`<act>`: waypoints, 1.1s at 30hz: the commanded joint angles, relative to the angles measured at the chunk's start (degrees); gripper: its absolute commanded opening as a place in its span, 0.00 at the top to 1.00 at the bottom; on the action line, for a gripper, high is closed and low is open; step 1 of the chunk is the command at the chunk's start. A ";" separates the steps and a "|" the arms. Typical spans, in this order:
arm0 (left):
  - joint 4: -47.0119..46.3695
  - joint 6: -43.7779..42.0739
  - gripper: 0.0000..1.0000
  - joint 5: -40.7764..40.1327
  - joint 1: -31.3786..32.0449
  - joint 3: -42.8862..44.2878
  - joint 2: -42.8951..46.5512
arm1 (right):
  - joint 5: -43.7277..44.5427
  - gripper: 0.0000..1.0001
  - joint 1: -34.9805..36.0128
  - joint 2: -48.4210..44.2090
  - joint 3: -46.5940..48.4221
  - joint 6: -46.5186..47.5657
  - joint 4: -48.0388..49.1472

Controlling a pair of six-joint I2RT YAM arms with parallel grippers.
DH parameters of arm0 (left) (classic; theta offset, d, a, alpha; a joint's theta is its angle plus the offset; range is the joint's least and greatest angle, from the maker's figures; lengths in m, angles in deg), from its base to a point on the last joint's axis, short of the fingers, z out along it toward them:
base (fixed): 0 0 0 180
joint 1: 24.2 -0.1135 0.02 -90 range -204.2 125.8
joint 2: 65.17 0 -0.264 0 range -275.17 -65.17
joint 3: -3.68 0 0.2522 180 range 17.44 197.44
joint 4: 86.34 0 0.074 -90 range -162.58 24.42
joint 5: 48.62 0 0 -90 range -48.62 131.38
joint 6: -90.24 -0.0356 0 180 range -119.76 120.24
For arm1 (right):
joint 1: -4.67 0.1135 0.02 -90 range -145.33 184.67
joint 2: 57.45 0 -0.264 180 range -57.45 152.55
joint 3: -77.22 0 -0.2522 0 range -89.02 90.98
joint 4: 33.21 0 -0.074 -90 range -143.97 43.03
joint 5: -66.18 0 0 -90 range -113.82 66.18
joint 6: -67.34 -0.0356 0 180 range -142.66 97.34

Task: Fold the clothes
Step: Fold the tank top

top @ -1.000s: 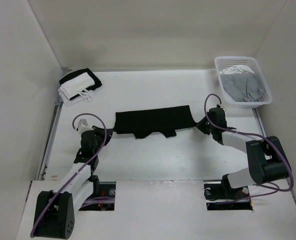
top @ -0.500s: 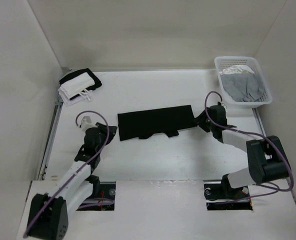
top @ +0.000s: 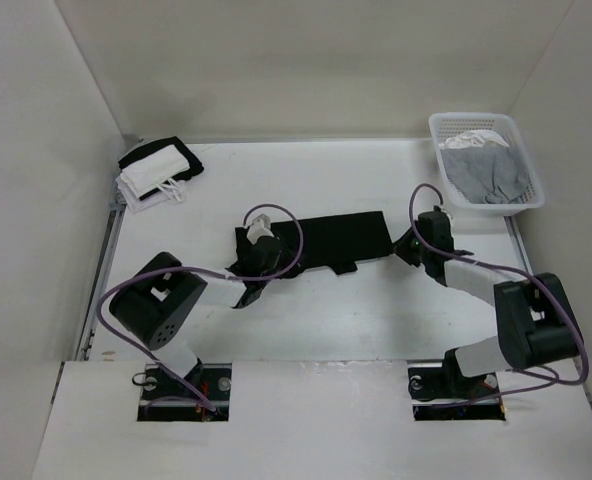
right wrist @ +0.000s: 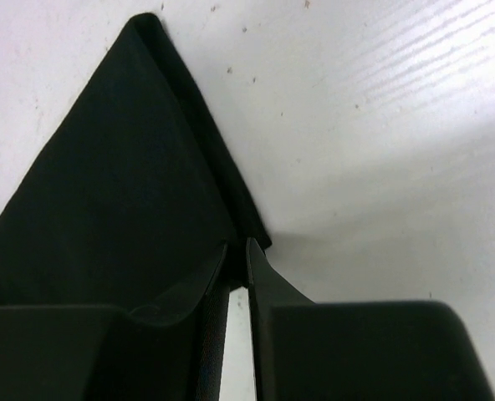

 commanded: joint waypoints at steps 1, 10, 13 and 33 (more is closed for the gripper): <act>-7.05 1.33 0.79 2.19 -2.82 -2.64 -0.37 | -0.27 0.82 1.73 -4.83 -2.37 -0.74 -0.72; -6.18 -0.95 0.79 7.46 -16.36 -16.88 12.00 | 1.13 0.82 12.09 -11.87 -10.28 -3.81 -3.62; -3.11 -2.18 0.78 8.70 -19.09 -18.12 17.81 | 2.88 0.76 17.89 -13.62 -11.25 -5.13 -4.32; -4.95 -3.59 0.76 7.38 -6.87 -10.38 17.20 | -2.91 0.56 17.21 8.50 -9.67 -11.98 25.37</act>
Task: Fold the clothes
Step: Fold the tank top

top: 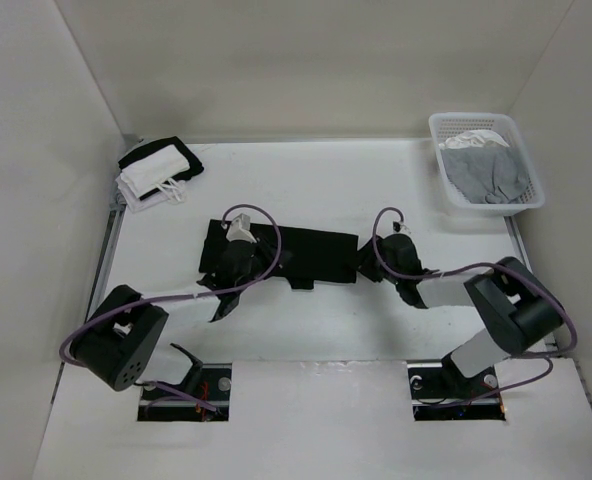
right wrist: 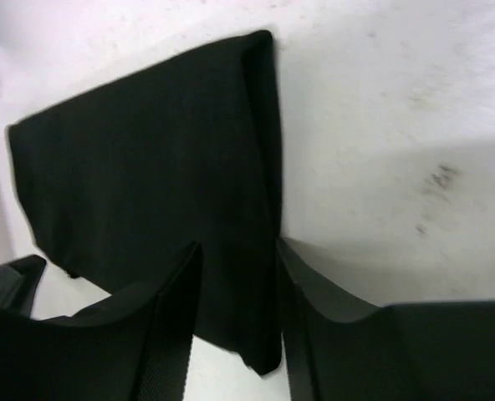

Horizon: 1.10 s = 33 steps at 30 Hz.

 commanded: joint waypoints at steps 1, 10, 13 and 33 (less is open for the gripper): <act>-3.53 -0.46 0.76 -0.79 -1.39 -1.62 3.89 | -3.02 0.58 -0.47 5.41 -1.28 -3.86 6.08; -2.56 -0.29 0.76 -0.09 -3.33 -1.89 10.14 | -3.20 0.94 -1.70 10.18 -4.61 -10.28 19.62; -1.51 -0.99 0.73 -0.44 -2.28 -0.84 11.20 | -1.45 0.97 -2.67 0.71 -8.30 -9.40 16.48; 17.21 -2.57 0.75 -5.71 -3.41 1.98 23.49 | 13.14 0.97 9.53 -24.32 20.75 12.13 -40.75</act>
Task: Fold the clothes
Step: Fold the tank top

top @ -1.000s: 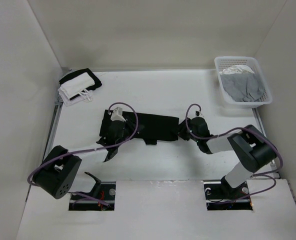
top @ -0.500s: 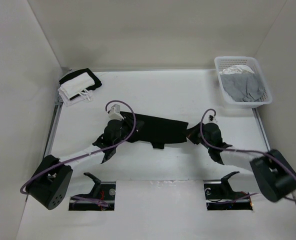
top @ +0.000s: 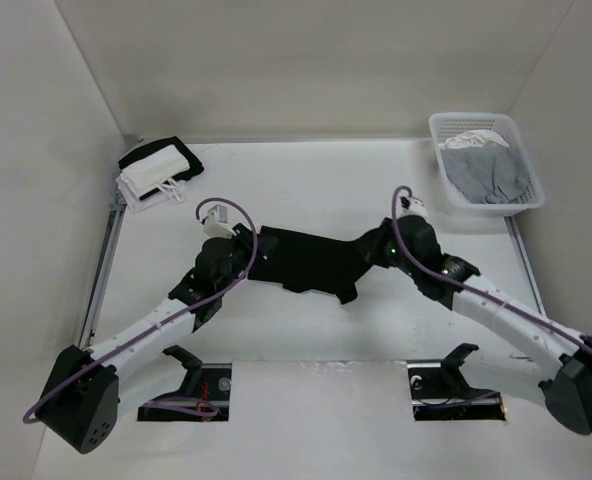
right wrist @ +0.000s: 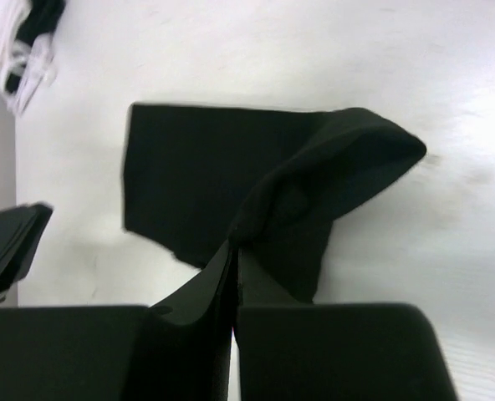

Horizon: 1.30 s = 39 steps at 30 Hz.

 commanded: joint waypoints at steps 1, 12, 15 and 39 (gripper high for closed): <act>3.64 -0.45 0.77 -2.76 -2.56 -0.40 4.72 | 4.82 0.97 5.58 7.45 10.51 3.15 -3.01; 10.15 0.96 0.79 -2.15 -11.87 -5.07 14.57 | 6.85 0.97 16.67 42.26 45.14 5.44 -10.39; 11.29 0.52 0.81 -1.28 -14.16 -5.60 15.45 | 6.05 0.97 18.60 51.31 54.55 5.44 -12.67; 5.23 -13.53 0.99 -11.36 2.43 0.20 6.84 | 14.39 0.99 18.44 9.19 1.61 7.90 13.86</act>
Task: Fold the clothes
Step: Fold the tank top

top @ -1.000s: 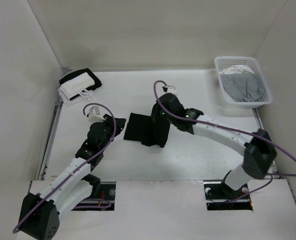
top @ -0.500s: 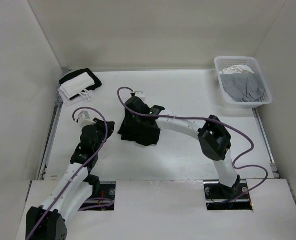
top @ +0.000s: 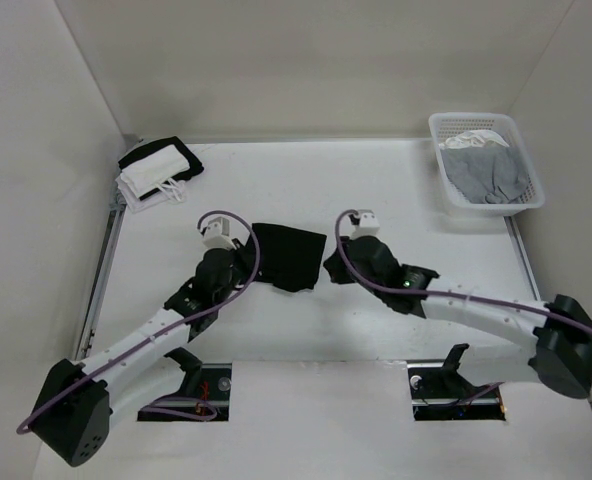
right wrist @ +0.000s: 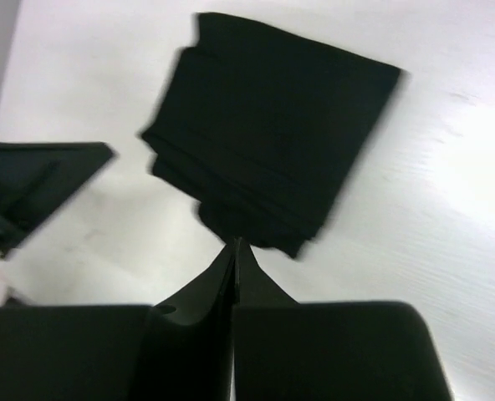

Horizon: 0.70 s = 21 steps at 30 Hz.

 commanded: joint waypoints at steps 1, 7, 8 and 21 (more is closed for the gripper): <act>-4.43 -6.46 0.96 -8.38 4.86 4.31 0.13 | 7.47 0.96 -1.65 -9.02 -8.13 1.52 6.08; 2.05 -6.92 0.56 -14.54 4.01 5.37 -0.31 | 5.38 0.55 -11.31 -18.27 -15.97 0.73 10.11; 4.69 -5.35 0.53 -14.55 1.65 4.94 0.30 | 4.77 0.46 -12.63 -18.54 -16.76 0.46 11.87; 10.96 1.35 0.39 -6.21 -17.88 -0.52 6.20 | 3.18 0.22 -20.47 -11.77 -25.47 0.46 29.64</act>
